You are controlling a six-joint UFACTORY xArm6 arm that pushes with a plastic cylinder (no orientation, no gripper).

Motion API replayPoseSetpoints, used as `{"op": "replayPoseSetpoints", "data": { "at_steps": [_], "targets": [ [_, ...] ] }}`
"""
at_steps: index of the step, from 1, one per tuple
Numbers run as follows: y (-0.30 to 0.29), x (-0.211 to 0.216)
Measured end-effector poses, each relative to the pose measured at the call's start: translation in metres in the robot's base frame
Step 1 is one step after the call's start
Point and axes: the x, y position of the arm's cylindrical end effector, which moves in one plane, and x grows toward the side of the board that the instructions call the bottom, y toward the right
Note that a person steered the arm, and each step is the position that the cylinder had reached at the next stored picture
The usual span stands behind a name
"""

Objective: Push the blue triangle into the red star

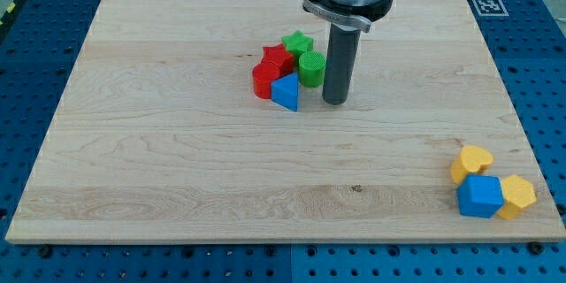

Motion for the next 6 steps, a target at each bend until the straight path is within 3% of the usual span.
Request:
{"op": "replayPoseSetpoints", "data": {
  "at_steps": [2,6],
  "targets": [
    [-0.003,0.031],
    [-0.059,0.033]
  ]
}}
